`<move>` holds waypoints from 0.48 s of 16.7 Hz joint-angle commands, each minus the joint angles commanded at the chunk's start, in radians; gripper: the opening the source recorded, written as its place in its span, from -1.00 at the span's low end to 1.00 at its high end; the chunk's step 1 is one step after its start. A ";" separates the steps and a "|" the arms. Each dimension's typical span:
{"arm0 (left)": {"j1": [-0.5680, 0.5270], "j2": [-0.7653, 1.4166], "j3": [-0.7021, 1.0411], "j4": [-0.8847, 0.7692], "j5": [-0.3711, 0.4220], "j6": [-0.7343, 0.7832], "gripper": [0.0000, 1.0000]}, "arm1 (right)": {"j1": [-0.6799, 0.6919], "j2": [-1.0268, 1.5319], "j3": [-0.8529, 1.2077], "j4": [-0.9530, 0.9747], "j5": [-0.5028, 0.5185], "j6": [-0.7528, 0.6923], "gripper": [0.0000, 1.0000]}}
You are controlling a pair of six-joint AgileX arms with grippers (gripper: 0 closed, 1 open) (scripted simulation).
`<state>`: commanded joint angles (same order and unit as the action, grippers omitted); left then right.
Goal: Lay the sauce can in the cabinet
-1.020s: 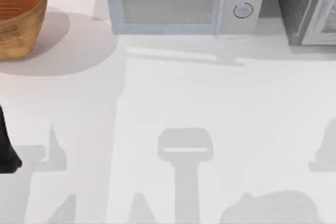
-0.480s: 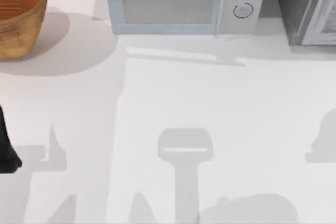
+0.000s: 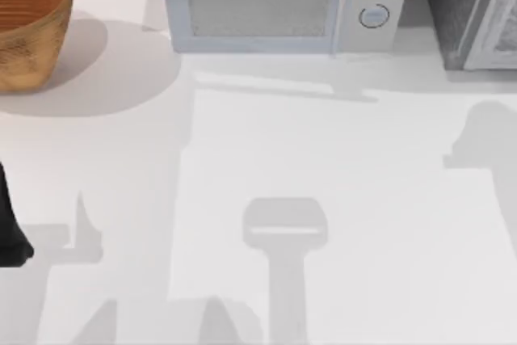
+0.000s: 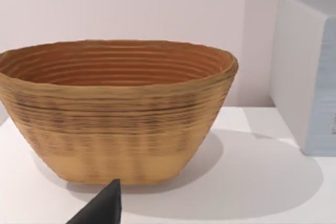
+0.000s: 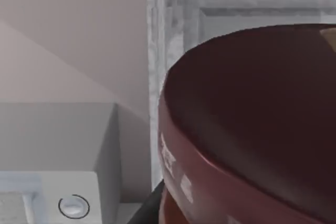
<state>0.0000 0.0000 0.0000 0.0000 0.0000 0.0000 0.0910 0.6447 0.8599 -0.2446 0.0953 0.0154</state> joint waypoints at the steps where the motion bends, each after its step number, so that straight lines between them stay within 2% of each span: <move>1: 0.000 0.000 0.000 0.000 0.000 0.000 1.00 | 0.009 0.070 0.105 -0.027 0.011 0.002 -1.00; 8: 0.000 0.000 0.000 0.000 0.000 0.000 1.00 | 0.071 0.506 0.744 -0.195 0.076 0.007 -1.00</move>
<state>0.0000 0.0000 0.0000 0.0000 0.0000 0.0000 0.1622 1.1509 1.6043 -0.4395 0.1713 0.0222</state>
